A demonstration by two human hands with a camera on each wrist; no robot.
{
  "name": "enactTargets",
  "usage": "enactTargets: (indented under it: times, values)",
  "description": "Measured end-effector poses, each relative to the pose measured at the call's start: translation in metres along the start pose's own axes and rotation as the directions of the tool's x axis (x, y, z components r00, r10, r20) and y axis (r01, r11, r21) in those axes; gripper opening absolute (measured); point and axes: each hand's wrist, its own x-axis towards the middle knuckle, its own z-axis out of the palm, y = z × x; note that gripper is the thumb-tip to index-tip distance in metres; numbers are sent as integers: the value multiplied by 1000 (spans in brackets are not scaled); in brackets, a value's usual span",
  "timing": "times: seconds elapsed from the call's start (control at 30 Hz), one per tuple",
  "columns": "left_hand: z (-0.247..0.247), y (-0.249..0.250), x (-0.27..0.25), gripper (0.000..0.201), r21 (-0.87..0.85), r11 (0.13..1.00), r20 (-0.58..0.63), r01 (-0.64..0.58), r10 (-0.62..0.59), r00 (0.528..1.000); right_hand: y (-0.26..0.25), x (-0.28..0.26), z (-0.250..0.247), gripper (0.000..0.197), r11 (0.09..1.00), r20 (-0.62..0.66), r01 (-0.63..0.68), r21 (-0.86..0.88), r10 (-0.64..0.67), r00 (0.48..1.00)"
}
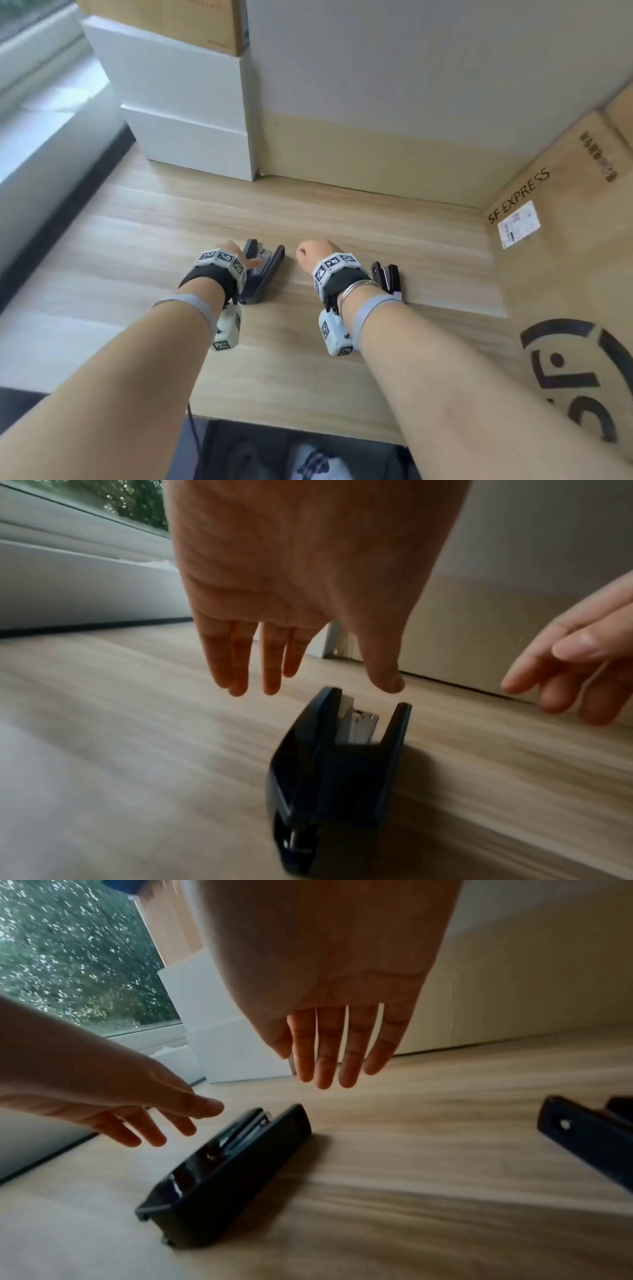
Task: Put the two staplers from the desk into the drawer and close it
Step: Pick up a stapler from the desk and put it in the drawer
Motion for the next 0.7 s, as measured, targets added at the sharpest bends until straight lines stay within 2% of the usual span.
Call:
enactTargets:
  times: [0.07,0.13,0.33,0.5,0.7]
  values:
    - [10,-3,7,59,-9,999,93,41,-40,995,5,4,9,34,1000,29,-21,-4,21,999]
    - [22,-3,12,63,22,998,131,57,-59,990,13,7,20,34,999,66,-43,-26,45,997]
    - [38,4,24,94,-5,993,118,118,-117,986,31,21,32,36,999,93,-28,-26,31,995]
    - [38,15,15,75,-103,984,68,146,-139,988,41,31,36,34,1000,104,-8,-18,10,995]
    - [40,21,12,73,-147,981,65,124,-115,991,49,39,40,35,997,138,23,-74,-13,990]
